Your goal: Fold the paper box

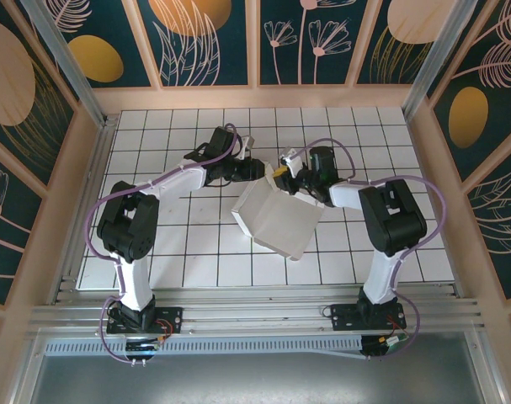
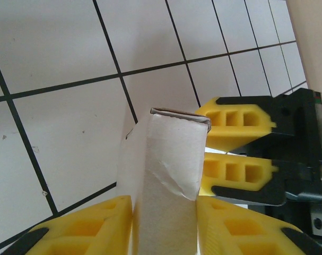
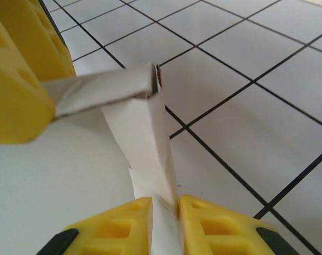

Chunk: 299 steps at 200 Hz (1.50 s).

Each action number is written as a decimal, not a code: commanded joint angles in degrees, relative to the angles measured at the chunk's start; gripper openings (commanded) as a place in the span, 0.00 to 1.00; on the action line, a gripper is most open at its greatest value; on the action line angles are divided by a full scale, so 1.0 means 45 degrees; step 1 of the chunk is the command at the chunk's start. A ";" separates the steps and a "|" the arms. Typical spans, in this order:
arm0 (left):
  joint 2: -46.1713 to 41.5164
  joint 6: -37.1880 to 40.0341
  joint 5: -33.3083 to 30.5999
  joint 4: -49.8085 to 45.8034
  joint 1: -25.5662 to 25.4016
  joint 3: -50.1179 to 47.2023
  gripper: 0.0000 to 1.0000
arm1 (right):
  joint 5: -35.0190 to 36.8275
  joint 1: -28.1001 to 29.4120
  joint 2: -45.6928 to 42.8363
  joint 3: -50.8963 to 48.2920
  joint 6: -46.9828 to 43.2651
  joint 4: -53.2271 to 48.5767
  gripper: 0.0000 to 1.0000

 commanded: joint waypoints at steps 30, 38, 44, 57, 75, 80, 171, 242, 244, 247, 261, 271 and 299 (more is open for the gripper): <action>0.0252 0.0256 0.0698 -0.0281 -0.0085 0.0283 0.36 | -0.0443 -0.0067 0.0732 0.0578 0.0657 0.0143 0.16; 0.0266 0.0358 0.0997 -0.0282 -0.0106 0.0301 0.36 | -0.0425 -0.0040 0.0796 0.0617 0.0740 0.0215 0.16; 0.0278 0.0414 0.1189 -0.0299 -0.0140 0.0331 0.36 | -0.0378 -0.0011 0.0817 0.0661 0.0726 0.0183 0.16; 0.0320 0.0522 0.1362 -0.0367 -0.0211 0.0397 0.36 | -0.0366 0.0031 0.0844 0.0679 0.0755 0.0242 0.16; 0.0410 0.0563 0.1447 -0.0401 -0.0278 0.0464 0.36 | -0.0387 0.0086 0.0911 0.0774 0.0838 0.0234 0.16; 0.0434 0.0563 0.1457 -0.0401 -0.0281 0.0486 0.36 | -0.0385 0.0122 0.0952 0.0848 0.0849 0.0178 0.16; 0.0761 0.0765 0.1001 -0.0940 -0.0272 0.0849 0.36 | 0.0070 0.0782 0.1278 0.1397 0.1597 -0.0966 0.16; 0.1215 0.2274 -0.0390 -0.2750 -0.0204 0.1974 0.36 | -0.0636 0.0765 0.1116 0.0921 0.1312 -0.0610 0.18; 0.1240 0.2314 -0.0368 -0.2746 -0.0194 0.2019 0.36 | -0.0653 0.0771 0.1115 0.0927 0.1312 -0.0576 0.18; 0.1263 0.2344 -0.0341 -0.2760 -0.0178 0.2072 0.36 | -0.0655 0.0768 0.1115 0.0928 0.1312 -0.0546 0.18; 0.1366 0.2489 -0.0310 -0.2872 -0.0174 0.2265 0.36 | -0.0796 0.0757 0.1125 0.0981 0.1242 -0.0555 0.21; 0.1480 0.2600 -0.0423 -0.3059 -0.0167 0.2473 0.36 | -0.0942 0.0738 0.1125 0.0972 0.1231 -0.0540 0.23; 0.1656 0.2818 -0.0549 -0.3368 -0.0040 0.2786 0.35 | -0.1293 0.0648 0.1040 0.0735 0.1290 -0.0186 0.26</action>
